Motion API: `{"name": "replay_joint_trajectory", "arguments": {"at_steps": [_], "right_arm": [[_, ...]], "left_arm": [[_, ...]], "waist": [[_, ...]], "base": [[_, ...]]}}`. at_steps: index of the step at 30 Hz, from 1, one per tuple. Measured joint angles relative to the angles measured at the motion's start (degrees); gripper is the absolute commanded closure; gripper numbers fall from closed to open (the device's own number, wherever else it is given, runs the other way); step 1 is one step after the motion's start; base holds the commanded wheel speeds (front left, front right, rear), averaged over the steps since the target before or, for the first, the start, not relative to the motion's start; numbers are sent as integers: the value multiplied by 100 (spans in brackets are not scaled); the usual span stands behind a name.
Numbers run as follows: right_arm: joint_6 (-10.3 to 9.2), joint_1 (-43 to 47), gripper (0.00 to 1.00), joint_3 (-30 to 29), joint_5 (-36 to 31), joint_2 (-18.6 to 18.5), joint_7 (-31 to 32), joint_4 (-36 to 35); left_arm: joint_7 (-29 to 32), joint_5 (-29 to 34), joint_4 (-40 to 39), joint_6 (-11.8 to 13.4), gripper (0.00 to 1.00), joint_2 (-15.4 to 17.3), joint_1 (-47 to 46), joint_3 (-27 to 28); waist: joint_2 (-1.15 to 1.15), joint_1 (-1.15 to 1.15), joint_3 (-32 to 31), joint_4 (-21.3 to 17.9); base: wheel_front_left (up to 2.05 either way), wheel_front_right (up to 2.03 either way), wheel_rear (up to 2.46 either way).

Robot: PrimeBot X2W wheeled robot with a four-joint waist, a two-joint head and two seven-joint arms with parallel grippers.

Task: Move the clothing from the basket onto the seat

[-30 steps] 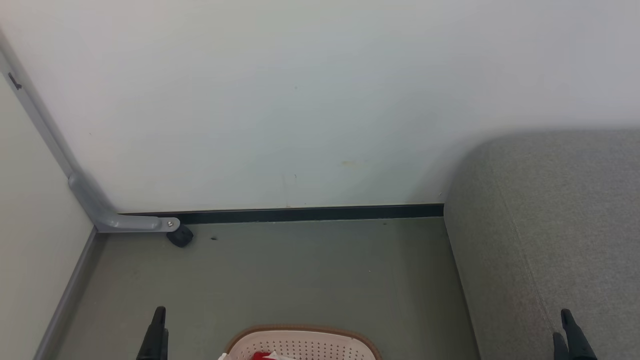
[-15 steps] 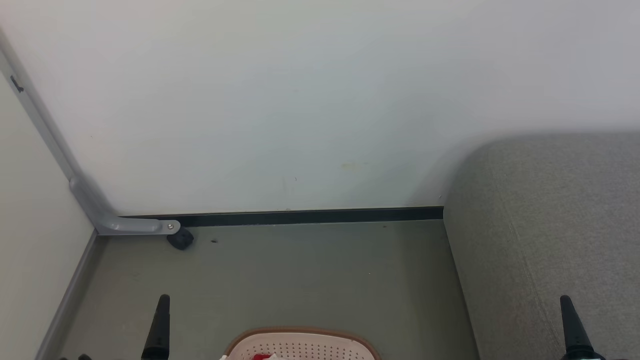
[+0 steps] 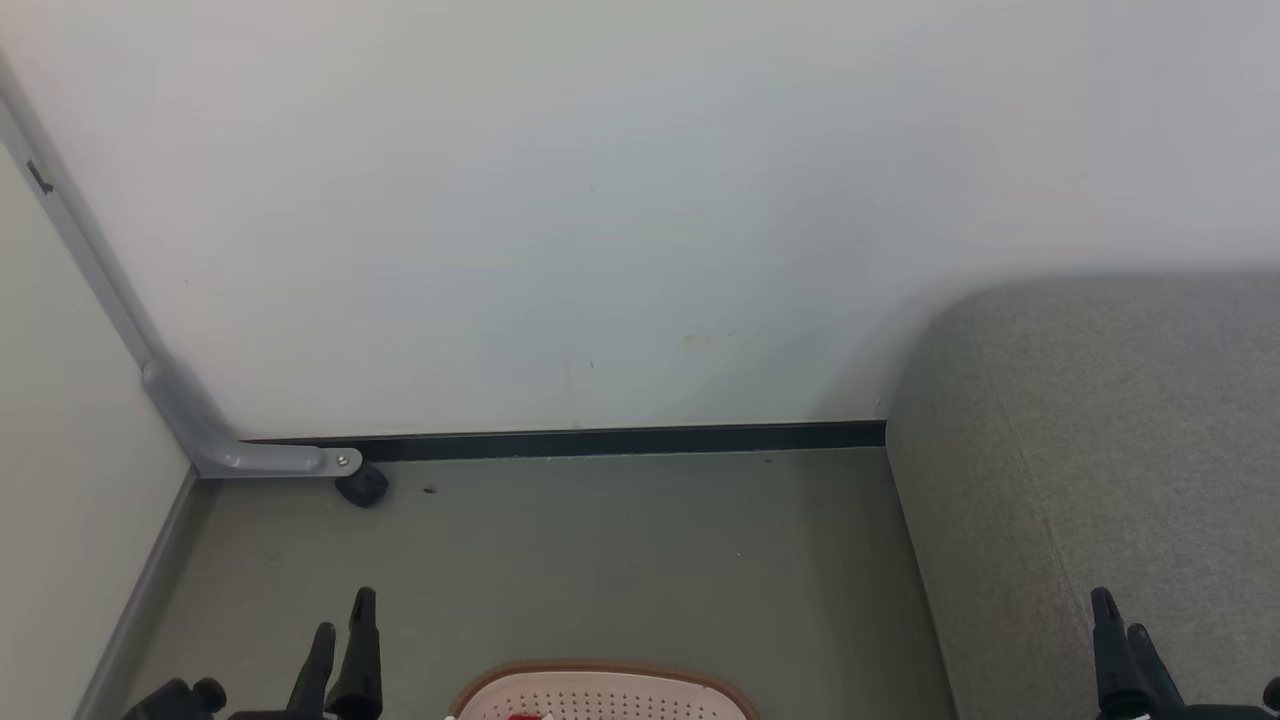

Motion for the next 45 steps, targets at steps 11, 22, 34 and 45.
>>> {"name": "replay_joint_trajectory", "arguments": {"at_steps": [11,22,34,45], "right_arm": [[-189,-3,0,334,-983,-186,-243,-4],[-343,-3,0,658,-1896,-321,-488,29],[-453,-5,0,984,-2803,-414,-748,60],[-539,-98,0,1185,-3577,-522,-981,36]], "left_arm": [[-219,1230,-18,232,0,156,-22,-375],[-457,2206,129,434,0,169,-92,-602],[-720,2977,494,673,0,115,-112,-688],[-959,3687,734,826,0,89,-186,-755]], "waist": [[0,0,-58,4],[0,0,-101,11],[0,0,-124,0],[0,0,-105,5]], "base": [[0,0,0],[0,0,0],[0,0,0],[0,0,0]]}}
